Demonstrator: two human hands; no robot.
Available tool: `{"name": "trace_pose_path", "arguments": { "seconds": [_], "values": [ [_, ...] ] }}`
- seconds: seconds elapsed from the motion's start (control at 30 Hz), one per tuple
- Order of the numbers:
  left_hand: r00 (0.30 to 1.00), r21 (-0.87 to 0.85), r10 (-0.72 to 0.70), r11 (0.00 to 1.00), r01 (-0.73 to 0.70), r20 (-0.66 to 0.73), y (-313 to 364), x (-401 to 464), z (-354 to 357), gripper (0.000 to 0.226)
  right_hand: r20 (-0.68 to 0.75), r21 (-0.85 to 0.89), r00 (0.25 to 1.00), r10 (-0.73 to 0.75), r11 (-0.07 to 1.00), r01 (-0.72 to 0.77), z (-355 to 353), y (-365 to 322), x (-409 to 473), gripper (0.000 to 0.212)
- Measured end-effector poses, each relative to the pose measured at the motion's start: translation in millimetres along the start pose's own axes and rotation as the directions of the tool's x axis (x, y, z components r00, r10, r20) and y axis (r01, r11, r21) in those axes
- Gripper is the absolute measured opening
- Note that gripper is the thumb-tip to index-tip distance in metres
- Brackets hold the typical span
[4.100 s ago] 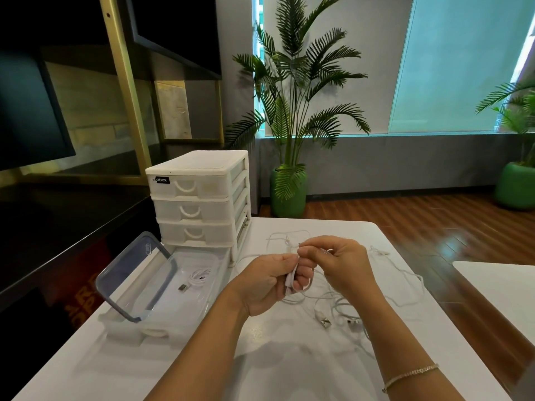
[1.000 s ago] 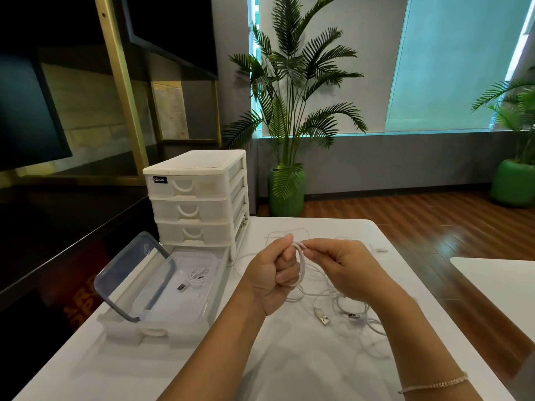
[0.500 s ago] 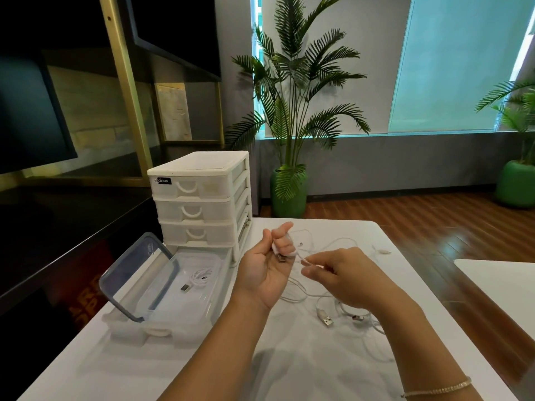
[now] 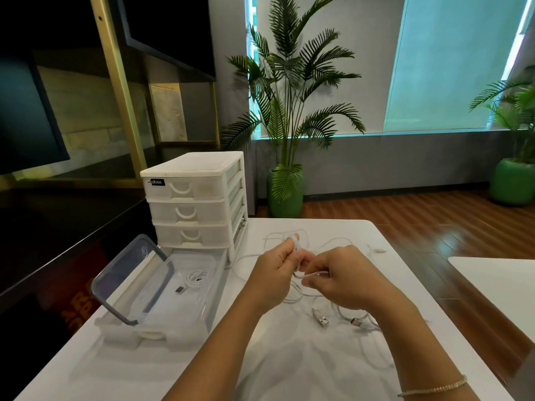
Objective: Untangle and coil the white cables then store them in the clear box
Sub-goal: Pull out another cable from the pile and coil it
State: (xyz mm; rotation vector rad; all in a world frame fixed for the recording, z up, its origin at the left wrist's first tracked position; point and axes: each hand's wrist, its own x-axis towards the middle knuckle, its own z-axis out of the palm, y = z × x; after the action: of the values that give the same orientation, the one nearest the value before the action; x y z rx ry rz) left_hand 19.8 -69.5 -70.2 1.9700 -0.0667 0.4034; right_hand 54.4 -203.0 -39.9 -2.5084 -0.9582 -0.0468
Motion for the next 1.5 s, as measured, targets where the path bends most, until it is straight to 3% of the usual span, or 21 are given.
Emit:
{"name": "trace_pose_path", "arguments": {
  "seconds": [0.1,0.3,0.4,0.57,0.7,0.8,0.97,1.07,1.2,1.27,1.4,1.5],
  "values": [
    [0.998,0.084,0.006,0.996,-0.012,0.069,0,-1,2,0.026,-0.02,0.053,1.0,0.005,0.999,-0.004,-5,2,-2,0.017],
    [0.979,-0.035,-0.073,0.996,0.081,0.192,-5,1,3,0.034,-0.182,0.171,0.983,0.037,0.985,-0.006,-13,11,-2,0.011],
    [0.964,-0.201,-0.088,0.969,0.141,0.253,-4,-2,2,0.041,-0.242,0.28,0.969,0.056,0.96,0.014,-12,11,-1,0.011],
    [0.941,-0.506,-0.061,0.83,0.233,0.332,0,-3,0,0.041,-0.276,0.406,0.957,0.09,0.913,0.031,-13,10,-2,0.015],
    [0.944,-0.605,-0.065,0.753,0.259,0.323,1,-2,1,0.034,-0.312,0.416,0.945,0.098,0.908,0.043,-10,10,0,0.02],
    [0.954,-0.596,-0.094,0.762,0.252,0.283,3,-2,3,0.036,-0.337,0.363,0.938,0.081,0.931,0.05,-6,9,2,0.012],
    [0.972,-0.598,-0.12,0.771,0.219,0.201,6,-3,3,0.038,-0.335,0.342,0.939,0.083,0.939,0.04,-5,11,5,0.019],
    [0.969,-0.762,-0.188,0.599,0.244,0.163,5,0,1,0.039,-0.333,0.372,0.936,0.114,0.928,0.02,-6,12,5,0.022],
    [0.955,-0.964,-0.194,0.095,0.247,0.225,6,2,-3,0.035,-0.216,0.357,0.97,0.11,0.934,-0.026,-3,10,4,0.024],
    [0.958,-0.977,-0.195,-0.072,0.199,0.21,4,3,-6,0.035,-0.11,0.32,0.99,0.084,0.946,-0.045,-4,6,2,0.027],
    [0.954,-0.977,-0.256,-0.178,0.116,0.16,-1,6,-6,0.046,0.046,0.118,0.995,0.092,0.988,-0.097,-5,-2,0,0.036],
    [0.956,-0.982,-0.258,-0.157,0.103,0.142,-1,7,-7,0.042,0.128,0.056,0.987,0.098,0.993,-0.106,-2,-4,-1,0.037]
  ]
}}
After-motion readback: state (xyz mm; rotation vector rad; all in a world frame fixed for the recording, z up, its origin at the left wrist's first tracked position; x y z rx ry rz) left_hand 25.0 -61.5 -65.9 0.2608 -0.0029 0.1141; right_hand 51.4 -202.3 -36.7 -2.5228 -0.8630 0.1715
